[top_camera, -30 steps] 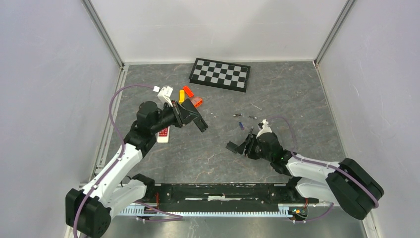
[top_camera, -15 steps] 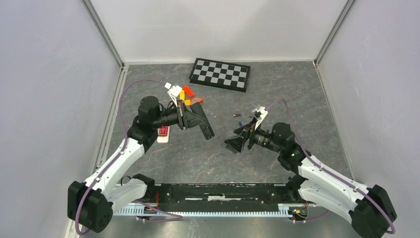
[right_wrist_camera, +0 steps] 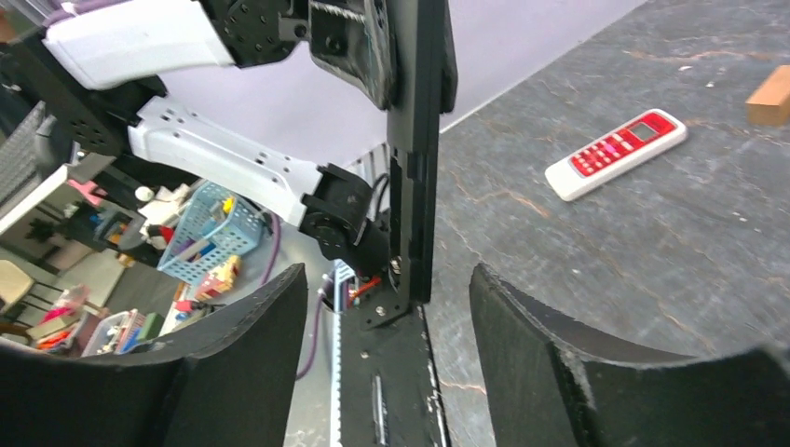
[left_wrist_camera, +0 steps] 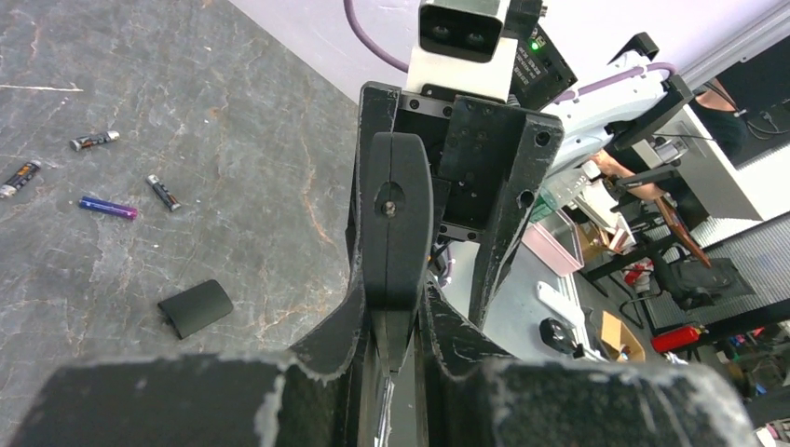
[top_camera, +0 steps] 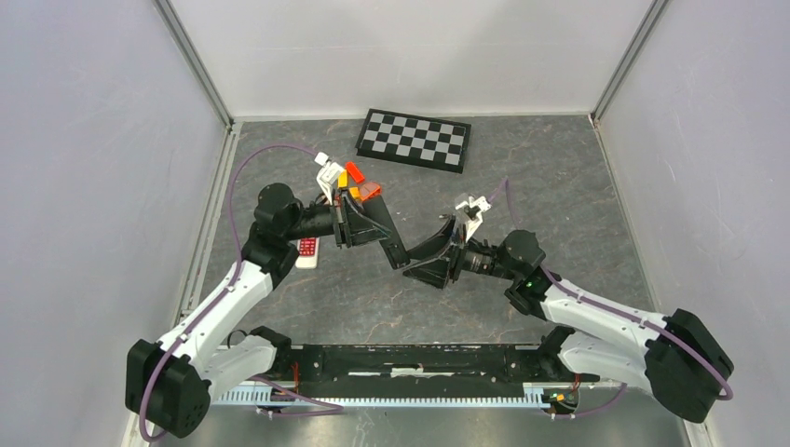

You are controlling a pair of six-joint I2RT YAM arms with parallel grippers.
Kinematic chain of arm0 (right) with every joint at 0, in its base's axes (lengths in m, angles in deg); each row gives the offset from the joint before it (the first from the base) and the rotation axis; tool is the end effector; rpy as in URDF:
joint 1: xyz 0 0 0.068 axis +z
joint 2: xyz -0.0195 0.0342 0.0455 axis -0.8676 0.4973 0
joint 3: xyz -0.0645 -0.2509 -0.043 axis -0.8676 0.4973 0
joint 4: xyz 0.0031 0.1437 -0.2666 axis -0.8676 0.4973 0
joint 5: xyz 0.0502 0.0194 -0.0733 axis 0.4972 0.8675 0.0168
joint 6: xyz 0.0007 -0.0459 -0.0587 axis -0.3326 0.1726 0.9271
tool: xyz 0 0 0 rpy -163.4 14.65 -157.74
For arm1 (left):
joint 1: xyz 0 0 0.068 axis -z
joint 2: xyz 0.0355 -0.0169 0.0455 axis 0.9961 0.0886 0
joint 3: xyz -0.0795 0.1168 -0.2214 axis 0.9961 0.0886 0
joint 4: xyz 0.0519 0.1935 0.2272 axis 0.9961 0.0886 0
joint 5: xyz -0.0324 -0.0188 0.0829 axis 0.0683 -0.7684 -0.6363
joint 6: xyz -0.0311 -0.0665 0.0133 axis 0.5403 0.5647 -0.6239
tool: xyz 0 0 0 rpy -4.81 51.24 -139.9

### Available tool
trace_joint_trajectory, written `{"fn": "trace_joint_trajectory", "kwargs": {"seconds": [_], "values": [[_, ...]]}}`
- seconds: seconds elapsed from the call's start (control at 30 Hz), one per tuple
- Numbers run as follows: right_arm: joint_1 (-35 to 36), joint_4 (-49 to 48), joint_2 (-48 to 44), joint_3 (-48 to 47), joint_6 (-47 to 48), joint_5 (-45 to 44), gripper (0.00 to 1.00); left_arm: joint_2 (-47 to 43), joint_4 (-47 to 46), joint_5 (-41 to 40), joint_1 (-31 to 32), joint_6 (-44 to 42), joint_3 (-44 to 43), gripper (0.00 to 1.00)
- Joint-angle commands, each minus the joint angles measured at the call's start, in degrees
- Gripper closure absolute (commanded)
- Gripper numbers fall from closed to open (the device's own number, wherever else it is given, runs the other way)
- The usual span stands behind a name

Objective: Load the batteries into the remote control
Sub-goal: Adjust the remote control.

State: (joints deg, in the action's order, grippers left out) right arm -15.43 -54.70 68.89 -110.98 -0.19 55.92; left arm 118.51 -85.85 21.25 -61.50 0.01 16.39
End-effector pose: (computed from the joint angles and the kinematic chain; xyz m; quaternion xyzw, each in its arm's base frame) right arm 0.1793 0.2269 0.2348 -0.2453 0.6196 0.6277 0.4025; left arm 0.2414 -0.1621 0.3032 0.2549 0.6544 -0.6129 0.3621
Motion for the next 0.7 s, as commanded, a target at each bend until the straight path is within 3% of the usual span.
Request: {"fn": "trace_joint_trajectory", "kwargs": {"seconds": [0.0,0.1,0.2,0.3,0.4,0.53,0.67], "values": [[1.7,-7.4,2.8,-3.3,-3.6,-0.2,0.36,-1.9,-5.6,1.9,0.4,4.0,1.1,0.97],[2.9,-6.6,4.4,-4.4,-3.6,-3.1,0.46,-2.0,-9.3,1.9,0.5,7.5,2.1,0.96],[3.3,-8.5,5.2,-3.8,-5.6,-6.2,0.65,-1.6,-11.5,1.8,0.5,10.3,2.7,0.96],[3.4,-12.3,5.7,-2.2,-8.7,-9.1,0.86,-1.5,-12.9,0.2,0.5,12.9,2.9,0.82],[3.4,-13.9,6.5,-1.4,-10.8,-10.1,0.89,-1.2,-13.4,-5.9,0.5,16.0,3.7,0.69],[3.4,-13.8,7.8,-1.8,-12.5,-10.3,0.89,1.8,-17.0,-9.2,0.6,19.2,3.5,0.65],[3.4,-13.8,8.7,-2.1,-13.8,-10.7,0.89,4.7,-23.7,-8.9,0.5,23.1,4.6,0.78]]}}
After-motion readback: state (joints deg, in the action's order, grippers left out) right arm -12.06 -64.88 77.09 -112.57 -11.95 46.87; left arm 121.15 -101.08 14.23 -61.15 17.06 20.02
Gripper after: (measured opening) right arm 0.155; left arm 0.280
